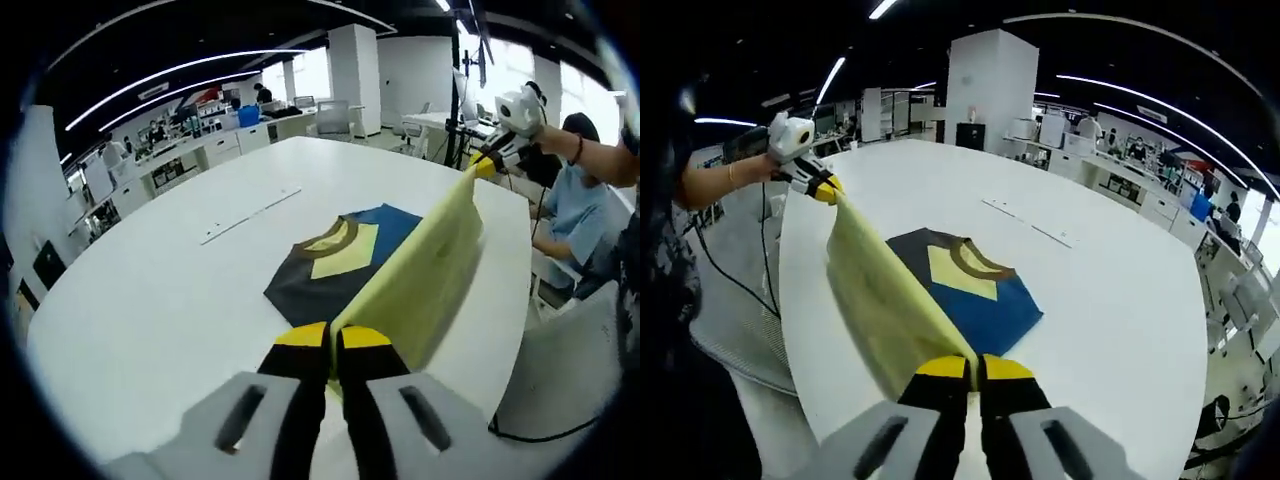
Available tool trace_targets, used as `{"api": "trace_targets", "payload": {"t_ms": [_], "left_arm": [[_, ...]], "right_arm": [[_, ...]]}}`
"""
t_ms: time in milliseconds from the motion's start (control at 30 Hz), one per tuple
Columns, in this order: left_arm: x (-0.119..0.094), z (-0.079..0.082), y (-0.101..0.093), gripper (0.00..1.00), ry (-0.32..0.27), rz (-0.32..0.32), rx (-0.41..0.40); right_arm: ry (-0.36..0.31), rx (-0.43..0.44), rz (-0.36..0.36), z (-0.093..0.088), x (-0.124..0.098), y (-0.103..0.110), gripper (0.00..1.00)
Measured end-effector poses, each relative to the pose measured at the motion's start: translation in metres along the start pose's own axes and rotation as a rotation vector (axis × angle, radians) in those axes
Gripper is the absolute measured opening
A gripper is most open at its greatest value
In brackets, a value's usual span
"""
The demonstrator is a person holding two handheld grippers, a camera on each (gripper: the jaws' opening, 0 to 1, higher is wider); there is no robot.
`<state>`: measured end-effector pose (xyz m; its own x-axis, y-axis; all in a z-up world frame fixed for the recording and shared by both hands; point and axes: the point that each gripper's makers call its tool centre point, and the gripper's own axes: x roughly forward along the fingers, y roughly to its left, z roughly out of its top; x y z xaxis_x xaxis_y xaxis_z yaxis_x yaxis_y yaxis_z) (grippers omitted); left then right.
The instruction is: Fold the garment on the visible template until the final outline fits inside the template.
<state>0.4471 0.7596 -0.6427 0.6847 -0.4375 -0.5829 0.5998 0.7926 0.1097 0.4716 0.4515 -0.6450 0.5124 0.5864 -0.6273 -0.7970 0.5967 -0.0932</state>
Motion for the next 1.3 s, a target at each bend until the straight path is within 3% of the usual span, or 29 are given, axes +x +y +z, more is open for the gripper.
{"api": "trace_targets", "payload": {"t_ms": [300,633,900,1000,1133,1300], "left_arm": [[0.02,0.027,0.035,0.0,-0.031,0.148,0.063],[0.041,0.04,0.058,0.0,-0.038,0.199,0.046],[0.063,0.032,0.077,0.0,-0.011,0.219,-0.01],[0.074,0.028,0.082,0.0,-0.032,0.209,-0.063],[0.088,0.02,0.085,0.0,-0.022,0.213,-0.041],[0.106,0.005,0.091,0.0,-0.007,0.211,-0.087]], "right_arm": [[-0.006,-0.019,-0.07,0.017,0.016,-0.026,0.0],[0.002,-0.043,-0.141,0.028,0.034,-0.055,0.0],[0.007,-0.036,-0.157,0.034,0.058,-0.074,0.0],[0.039,-0.051,-0.166,0.027,0.069,-0.082,0.0],[0.071,-0.043,-0.16,0.018,0.084,-0.086,0.0],[0.127,-0.06,-0.159,0.004,0.103,-0.091,0.0]]}}
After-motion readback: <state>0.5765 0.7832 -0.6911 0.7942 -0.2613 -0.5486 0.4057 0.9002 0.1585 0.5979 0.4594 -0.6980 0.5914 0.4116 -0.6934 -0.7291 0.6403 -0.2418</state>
